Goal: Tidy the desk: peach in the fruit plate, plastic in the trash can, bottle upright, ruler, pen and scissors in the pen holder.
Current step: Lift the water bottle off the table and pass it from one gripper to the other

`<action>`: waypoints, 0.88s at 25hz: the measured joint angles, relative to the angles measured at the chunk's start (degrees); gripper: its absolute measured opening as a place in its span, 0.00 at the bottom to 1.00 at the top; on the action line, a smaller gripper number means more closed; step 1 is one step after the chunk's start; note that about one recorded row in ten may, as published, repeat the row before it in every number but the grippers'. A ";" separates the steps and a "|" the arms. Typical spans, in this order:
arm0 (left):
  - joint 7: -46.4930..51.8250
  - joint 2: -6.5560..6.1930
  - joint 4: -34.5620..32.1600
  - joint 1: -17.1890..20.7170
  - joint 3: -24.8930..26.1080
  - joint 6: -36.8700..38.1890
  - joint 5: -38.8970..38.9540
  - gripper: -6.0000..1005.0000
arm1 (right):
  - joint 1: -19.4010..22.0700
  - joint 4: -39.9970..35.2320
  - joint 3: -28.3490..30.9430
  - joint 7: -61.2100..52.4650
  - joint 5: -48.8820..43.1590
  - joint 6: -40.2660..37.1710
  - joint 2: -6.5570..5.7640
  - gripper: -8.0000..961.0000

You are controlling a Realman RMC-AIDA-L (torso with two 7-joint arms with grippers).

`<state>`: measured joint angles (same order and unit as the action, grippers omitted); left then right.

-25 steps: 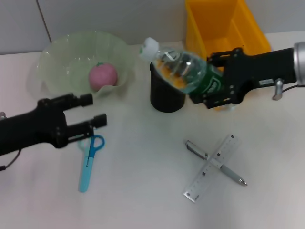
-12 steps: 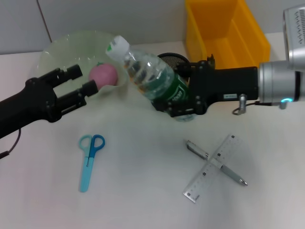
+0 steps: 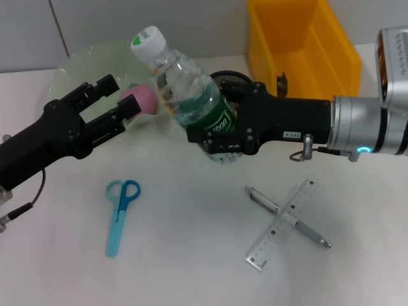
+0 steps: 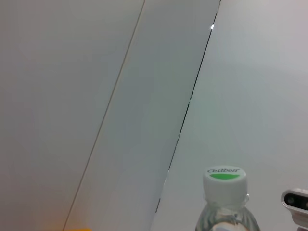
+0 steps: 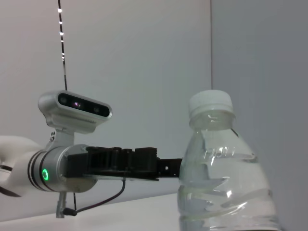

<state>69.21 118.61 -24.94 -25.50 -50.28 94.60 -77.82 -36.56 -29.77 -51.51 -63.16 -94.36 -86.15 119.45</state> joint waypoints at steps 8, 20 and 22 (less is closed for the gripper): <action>-2.45 0.11 3.19 -0.86 0.00 2.36 2.13 0.80 | -0.76 3.20 -0.32 2.43 0.09 -0.67 0.08 0.81; -3.88 0.16 6.11 -2.20 -0.31 4.34 5.01 0.80 | -1.13 5.92 -4.62 4.62 4.12 -0.74 0.17 0.81; -4.14 0.16 6.42 -2.39 -0.22 4.42 5.03 0.80 | -1.14 6.21 -5.20 4.98 4.89 -0.74 0.17 0.81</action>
<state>65.07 118.77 -18.53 -27.88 -50.50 99.02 -72.79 -37.70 -23.56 -56.70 -58.18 -89.47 -86.89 119.62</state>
